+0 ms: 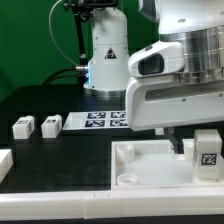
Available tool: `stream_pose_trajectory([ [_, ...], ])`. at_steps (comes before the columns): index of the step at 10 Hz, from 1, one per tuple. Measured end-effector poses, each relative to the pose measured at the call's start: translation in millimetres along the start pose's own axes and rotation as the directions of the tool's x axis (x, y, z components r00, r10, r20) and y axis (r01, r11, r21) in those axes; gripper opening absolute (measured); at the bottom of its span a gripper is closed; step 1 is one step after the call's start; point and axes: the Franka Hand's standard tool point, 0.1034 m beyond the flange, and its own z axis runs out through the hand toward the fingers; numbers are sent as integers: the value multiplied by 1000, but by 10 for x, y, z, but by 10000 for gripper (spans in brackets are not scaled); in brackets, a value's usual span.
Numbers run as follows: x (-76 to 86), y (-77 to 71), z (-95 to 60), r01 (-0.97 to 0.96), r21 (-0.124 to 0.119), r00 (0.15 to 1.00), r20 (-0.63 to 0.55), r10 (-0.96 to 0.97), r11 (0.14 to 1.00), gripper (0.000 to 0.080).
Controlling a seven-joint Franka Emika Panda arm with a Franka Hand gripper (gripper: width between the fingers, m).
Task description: Assemble one leg
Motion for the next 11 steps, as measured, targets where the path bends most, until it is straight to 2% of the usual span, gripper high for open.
stream_pose_trajectory([
  [1,-4,-13,2,-106,5,994,2,106,994,389],
  [2,-2,-5,3,-219,5,976,2,219,976,292],
  [4,-1,3,3,-451,1,893,-2,451,893,294],
  [5,-14,2,9,-618,-2,786,-9,618,786,294],
  [6,-26,2,12,-779,5,627,-27,779,627,294],
  [8,-37,-6,19,-938,32,345,-3,939,345,294],
  [9,-55,-45,31,-983,35,181,15,983,180,294],
  [10,-66,-85,37,-994,33,105,25,994,104,294],
  [11,-65,-86,37,-996,33,86,31,996,85,294],
])
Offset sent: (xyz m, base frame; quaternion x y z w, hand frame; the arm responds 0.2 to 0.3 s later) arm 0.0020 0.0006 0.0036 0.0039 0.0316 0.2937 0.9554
